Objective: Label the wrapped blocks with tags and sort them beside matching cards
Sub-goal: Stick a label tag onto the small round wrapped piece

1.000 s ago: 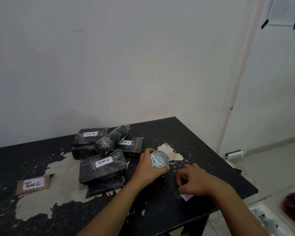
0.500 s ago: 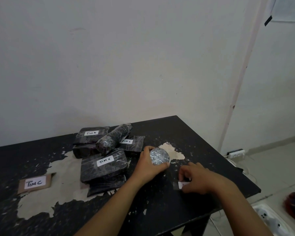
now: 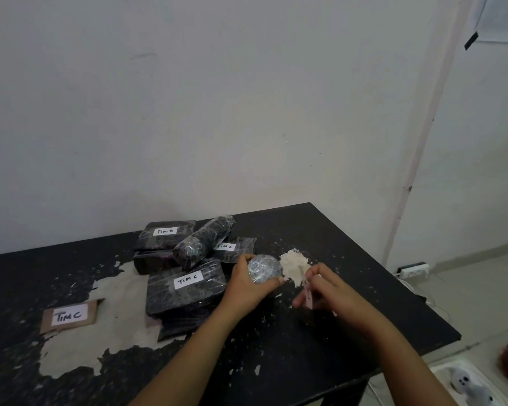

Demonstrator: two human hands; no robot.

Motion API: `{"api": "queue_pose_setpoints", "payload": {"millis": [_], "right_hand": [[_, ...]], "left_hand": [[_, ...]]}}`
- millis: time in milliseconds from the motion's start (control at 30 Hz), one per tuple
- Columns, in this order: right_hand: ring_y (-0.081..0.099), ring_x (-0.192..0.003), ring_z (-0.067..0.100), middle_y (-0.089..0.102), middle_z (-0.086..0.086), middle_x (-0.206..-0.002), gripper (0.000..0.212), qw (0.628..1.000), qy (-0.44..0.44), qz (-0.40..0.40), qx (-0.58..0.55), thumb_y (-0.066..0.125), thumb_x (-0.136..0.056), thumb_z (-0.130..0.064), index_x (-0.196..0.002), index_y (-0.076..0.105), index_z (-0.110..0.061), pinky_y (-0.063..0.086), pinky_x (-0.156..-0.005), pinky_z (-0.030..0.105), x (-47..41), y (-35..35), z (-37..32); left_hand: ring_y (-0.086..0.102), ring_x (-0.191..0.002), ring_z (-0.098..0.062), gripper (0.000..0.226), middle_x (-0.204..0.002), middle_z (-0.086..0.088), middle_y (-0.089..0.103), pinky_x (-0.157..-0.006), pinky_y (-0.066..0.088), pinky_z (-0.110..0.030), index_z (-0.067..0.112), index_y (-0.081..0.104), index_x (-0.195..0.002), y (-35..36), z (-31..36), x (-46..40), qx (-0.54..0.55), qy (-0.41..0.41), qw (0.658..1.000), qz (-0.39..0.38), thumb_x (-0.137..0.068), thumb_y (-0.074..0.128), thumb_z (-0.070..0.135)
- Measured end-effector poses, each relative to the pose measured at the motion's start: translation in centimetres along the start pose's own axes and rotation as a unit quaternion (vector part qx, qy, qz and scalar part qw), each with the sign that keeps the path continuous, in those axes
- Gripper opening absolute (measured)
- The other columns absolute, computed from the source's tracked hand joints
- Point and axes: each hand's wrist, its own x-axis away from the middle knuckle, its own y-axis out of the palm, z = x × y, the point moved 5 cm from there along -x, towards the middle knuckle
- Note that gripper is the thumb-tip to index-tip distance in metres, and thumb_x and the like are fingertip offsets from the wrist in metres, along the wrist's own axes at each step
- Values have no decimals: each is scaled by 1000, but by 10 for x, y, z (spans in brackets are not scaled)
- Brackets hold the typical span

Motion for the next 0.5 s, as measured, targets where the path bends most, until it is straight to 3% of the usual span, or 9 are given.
{"api": "queue_pose_setpoints", "payload": {"millis": [133,267,500], "right_hand": [[71,-96,33,80,27,-109,29,986,22,2,-165,34,-112,-26,-123,52,-7,55,-92,49,-12,15,-1],[70,-98,33,78,25,-114,45,963,9,8,-269,34,-114,-32,-137,60,-3,54,-94,55,-18,22,-4],[71,-81,26,81,17,-97,51,966,32,105,-235,39,-116,-36,-121,73,1,58,-75,40,-27,22,-10]], "left_hand": [[61,-122,-16,88,-138,4,56,-107,55,-43,39,44,-133,-5,0,1,4,0,1000,-1,-63,90,68],[60,-124,-15,86,-140,6,55,-109,54,-43,40,45,-134,-12,2,2,9,9,1000,4,-64,88,66],[56,-131,-18,92,-149,6,47,-114,52,-47,44,40,-137,-20,2,1,20,6,1000,-7,-63,88,72]]}}
